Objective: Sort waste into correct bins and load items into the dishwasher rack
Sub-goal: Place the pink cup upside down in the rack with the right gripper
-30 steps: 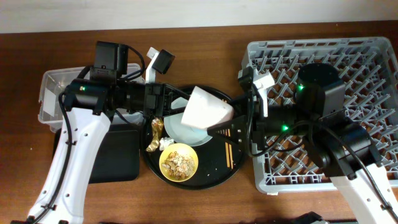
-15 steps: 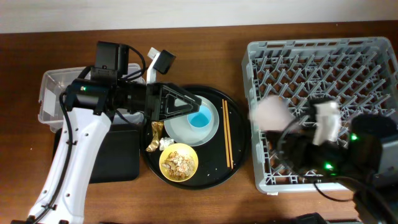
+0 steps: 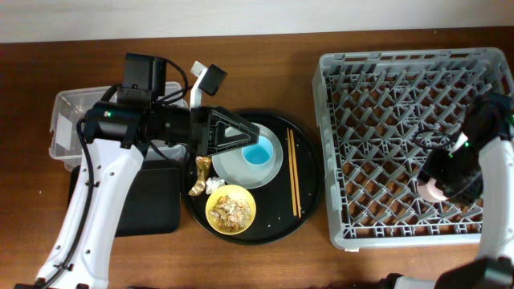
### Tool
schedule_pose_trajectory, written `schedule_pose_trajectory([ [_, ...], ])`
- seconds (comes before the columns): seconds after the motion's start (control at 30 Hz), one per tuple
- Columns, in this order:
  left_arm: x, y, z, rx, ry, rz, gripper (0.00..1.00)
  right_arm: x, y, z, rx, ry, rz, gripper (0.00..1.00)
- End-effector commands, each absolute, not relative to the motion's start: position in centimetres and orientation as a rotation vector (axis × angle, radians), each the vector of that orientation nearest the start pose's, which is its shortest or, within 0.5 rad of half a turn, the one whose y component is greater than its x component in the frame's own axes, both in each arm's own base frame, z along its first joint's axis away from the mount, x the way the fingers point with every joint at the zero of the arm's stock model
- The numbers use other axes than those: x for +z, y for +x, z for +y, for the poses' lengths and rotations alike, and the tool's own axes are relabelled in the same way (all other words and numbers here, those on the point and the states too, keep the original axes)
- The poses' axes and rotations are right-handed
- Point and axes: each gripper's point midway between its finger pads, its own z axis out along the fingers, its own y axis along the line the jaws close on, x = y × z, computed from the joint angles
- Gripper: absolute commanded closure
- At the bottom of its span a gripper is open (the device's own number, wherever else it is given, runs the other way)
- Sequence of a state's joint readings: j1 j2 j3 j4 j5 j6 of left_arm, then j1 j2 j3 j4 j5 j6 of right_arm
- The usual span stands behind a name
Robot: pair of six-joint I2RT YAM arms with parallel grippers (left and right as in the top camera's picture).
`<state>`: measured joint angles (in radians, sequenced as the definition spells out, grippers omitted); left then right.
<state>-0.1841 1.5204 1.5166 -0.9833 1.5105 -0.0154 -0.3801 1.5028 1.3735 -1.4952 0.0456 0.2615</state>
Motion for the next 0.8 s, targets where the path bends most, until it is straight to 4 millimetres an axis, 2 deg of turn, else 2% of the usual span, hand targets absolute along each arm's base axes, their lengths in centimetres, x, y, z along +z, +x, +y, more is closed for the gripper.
schedule_pose_trajectory([
  [0.0,36.8,26.2,-22.4,-1.936,0.755,1.941,0.00,14.8,22.4,-10.6,-0.094,1.011,3.070,0.33],
  [0.07,36.8,26.1,-22.4,-1.936,0.754,1.942,0.00,14.5,22.1,-10.9,-0.080,1.044,3.080,0.30],
  [0.1,36.8,26.1,-22.4,-1.936,0.754,1.942,0.00,14.5,22.0,-11.0,-0.075,1.059,3.077,0.21],
  [0.13,36.8,26.1,-22.4,-1.936,0.754,1.942,0.00,14.6,22.0,-10.8,-0.053,1.062,3.076,0.17],
  [0.2,36.8,26.1,-22.4,-1.936,0.754,1.942,0.00,14.9,22.2,-10.0,0.020,1.035,3.073,0.16],
  [0.27,36.1,26.6,-22.4,-1.881,0.741,1.981,0.00,16.8,23.7,-5.4,0.331,0.709,3.042,0.15],
  [0.3,35.2,27.2,-22.4,-1.807,0.723,2.032,0.00,17.7,24.0,-4.1,0.384,0.625,3.012,0.15],
  [0.37,30.0,30.3,-21.2,-1.384,0.611,2.299,0.00,21.4,24.3,0.5,0.491,0.334,2.873,0.14],
  [0.4,27.7,31.5,-20.0,-1.166,0.551,2.413,0.00,22.6,24.1,1.9,0.502,0.244,2.821,0.14],
  [0.43,26.2,32.3,-18.9,-0.999,0.500,2.486,0.00,23.4,24.0,2.8,0.507,0.182,2.783,0.14],
  [0.47,24.0,33.6,-16.6,-0.684,0.430,2.578,0.00,25.1,23.6,4.5,0.520,0.081,2.706,0.14],
  [0.5,23.0,34.2,-15.3,-0.474,0.414,2.604,0.00,26.1,23.2,5.5,0.530,0.053,2.658,0.14],
  [0.53,22.8,34.5,-15.4,-0.410,0.428,2.596,0.00,27.0,22.9,6.2,0.545,0.040,2.616,0.14],
  [0.57,22.8,34.4,-16.4,-0.430,0.460,2.586,0.00,27.8,22.6,6.7,0.563,0.059,2.583,0.14],
  [0.63,22.4,34.3,-17.2,-0.432,0.486,2.590,0.00,28.0,22.5,6.8,0.572,0.079,2.575,0.14],
  [0.7,20.6,34.9,-17.4,-0.366,0.498,2.630,0.00,27.8,22.4,6.8,0.573,0.082,2.588,0.14],
  [0.77,17.8,35.4,-17.5,-0.299,0.513,2.699,0.01,27.6,22.5,6.8,0.574,0.085,2.598,0.11],
])
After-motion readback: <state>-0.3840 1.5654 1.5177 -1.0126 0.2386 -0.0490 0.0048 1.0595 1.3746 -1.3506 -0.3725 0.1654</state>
